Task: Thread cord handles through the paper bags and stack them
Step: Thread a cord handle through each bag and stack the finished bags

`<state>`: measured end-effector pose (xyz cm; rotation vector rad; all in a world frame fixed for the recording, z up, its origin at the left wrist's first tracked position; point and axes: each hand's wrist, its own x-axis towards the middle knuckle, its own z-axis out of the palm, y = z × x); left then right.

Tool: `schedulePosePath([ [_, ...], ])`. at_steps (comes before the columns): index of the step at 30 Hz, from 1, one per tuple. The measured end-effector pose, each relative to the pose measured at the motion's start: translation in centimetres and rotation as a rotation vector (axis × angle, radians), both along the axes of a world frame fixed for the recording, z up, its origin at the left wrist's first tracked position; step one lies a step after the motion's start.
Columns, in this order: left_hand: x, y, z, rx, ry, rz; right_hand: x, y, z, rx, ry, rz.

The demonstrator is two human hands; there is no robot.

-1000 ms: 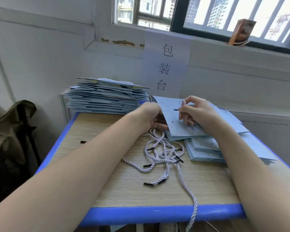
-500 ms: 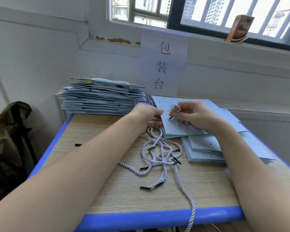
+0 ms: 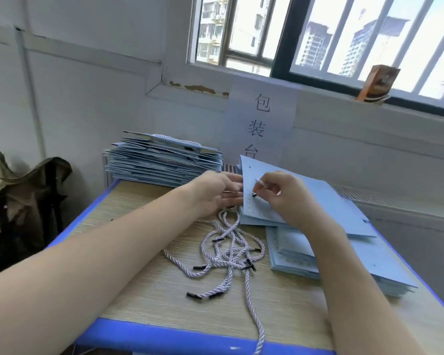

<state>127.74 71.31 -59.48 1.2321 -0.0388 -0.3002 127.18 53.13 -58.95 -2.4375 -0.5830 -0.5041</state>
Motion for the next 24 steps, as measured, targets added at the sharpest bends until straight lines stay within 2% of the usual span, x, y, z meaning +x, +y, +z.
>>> schedulePosePath([
  [3, 0.2, 0.1, -0.4, -0.042, -0.050, -0.012, 0.3, 0.0, 0.2, 0.129, 0.084, -0.040],
  [10, 0.0, -0.2, -0.9, 0.017, -0.177, -0.072, 0.7, 0.1, 0.1, 0.297, 0.308, -0.027],
  [14, 0.3, -0.3, -1.2, 0.045, -0.193, -0.061, 0.6, -0.1, 0.2, 0.210, 0.264, -0.110],
  [20, -0.1, -1.0, -1.3, 0.086, -0.271, -0.037, 0.5, -0.3, 0.3, 0.191, 0.331, -0.073],
  [24, 0.4, -0.6, -1.1, 0.180, -0.301, -0.074, 1.1, 0.5, -0.2, 0.234, 0.212, -0.128],
])
